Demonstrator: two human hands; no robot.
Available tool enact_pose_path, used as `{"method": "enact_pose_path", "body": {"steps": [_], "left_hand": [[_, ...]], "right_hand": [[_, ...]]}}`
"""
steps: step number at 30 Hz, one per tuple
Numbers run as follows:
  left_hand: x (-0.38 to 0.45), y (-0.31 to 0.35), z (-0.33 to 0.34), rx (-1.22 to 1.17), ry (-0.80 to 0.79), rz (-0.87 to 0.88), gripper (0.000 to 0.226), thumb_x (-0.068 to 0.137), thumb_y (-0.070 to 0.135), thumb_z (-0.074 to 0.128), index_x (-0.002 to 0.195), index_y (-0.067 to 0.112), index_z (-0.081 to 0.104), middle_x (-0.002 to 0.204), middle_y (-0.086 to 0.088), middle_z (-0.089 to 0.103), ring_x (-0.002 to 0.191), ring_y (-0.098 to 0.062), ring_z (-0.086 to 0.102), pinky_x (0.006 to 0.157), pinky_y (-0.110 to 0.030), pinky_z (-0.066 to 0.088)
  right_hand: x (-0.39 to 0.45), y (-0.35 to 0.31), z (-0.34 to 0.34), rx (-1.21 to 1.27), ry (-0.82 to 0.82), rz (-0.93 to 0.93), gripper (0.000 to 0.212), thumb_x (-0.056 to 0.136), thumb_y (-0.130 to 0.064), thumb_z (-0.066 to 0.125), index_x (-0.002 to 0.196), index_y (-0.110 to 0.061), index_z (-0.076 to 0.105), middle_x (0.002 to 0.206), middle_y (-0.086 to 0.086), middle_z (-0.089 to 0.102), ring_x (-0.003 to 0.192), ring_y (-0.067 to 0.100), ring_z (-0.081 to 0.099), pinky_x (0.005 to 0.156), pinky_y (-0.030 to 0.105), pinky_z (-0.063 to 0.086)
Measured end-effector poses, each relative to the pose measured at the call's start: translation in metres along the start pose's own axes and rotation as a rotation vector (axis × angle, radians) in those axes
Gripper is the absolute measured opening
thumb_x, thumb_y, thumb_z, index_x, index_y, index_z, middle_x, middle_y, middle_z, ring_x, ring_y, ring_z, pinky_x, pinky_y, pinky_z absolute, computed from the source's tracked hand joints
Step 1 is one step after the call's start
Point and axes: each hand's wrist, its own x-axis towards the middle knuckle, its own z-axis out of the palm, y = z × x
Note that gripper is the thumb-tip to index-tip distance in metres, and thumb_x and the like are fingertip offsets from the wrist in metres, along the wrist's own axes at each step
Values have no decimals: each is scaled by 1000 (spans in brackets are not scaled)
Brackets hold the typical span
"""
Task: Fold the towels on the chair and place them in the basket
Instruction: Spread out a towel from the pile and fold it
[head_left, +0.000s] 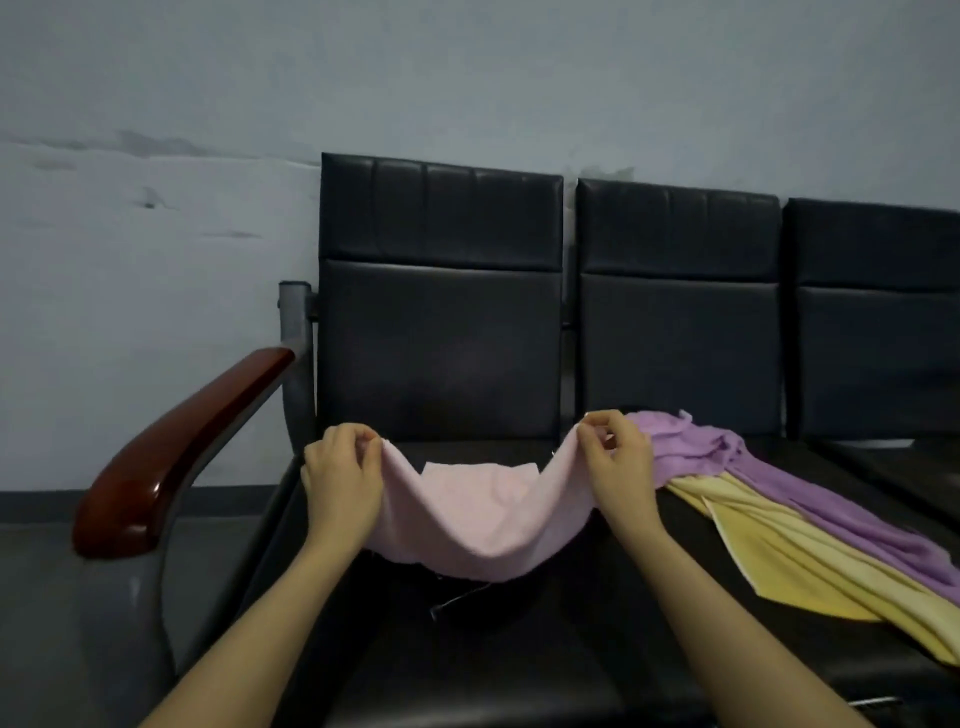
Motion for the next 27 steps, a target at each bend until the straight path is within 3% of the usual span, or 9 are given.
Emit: {"method": "enact_pose_path", "body": {"steps": [4,7,13,16,19,23,27], "left_hand": [[-26,-20,1,115,-111,36,5,94,15,53,91,16,58,97,0,57,98,-22,50,88,-33,33],[-27,-29,8,273,-293,73,24,97,30,48,107,18,65,118,0,61,112,-20,50,96,-36,34],[-17,-40,44,630,-726,138,44,100,43,33,139,25,46,153,3,31,140,-17,26,111,-39,19],[-14,-47,63,662,-823,173,48,101,42,30,144,23,38,159,2,16,145,-16,13,114,-40,14],[-19,-56,70,710,-965,175,54,101,46,27,150,23,25,160,2,12,146,-17,11,115,-40,15],[-29,-68,57,735,-878,194,56,96,58,25,137,26,47,142,2,47,128,-19,45,103,-36,32],[-49,-73,40,740,-802,255,73,85,71,14,132,32,54,138,10,53,123,-16,51,101,-35,32]], "right_hand": [[-27,18,3,-139,-35,56,13,88,-12,58,83,-22,64,87,-4,64,90,19,58,86,50,48],[-36,34,11,-199,-153,175,7,91,-22,58,91,-27,62,101,-3,64,101,18,57,98,49,43],[-35,63,35,-369,-533,244,30,95,-25,54,123,-16,60,134,0,54,118,21,53,102,36,39],[-39,79,47,-477,-730,195,47,98,-31,49,143,-20,42,153,1,36,138,20,36,113,33,27],[-45,92,49,-613,-907,105,51,102,-39,38,150,-26,30,159,-3,23,146,18,21,115,31,18],[-52,98,41,-590,-867,2,44,100,-42,41,141,-27,47,149,-5,43,137,16,37,113,34,26],[-65,95,39,-536,-848,-100,37,97,-41,49,130,-26,59,134,-6,57,122,18,51,105,38,36]]}}
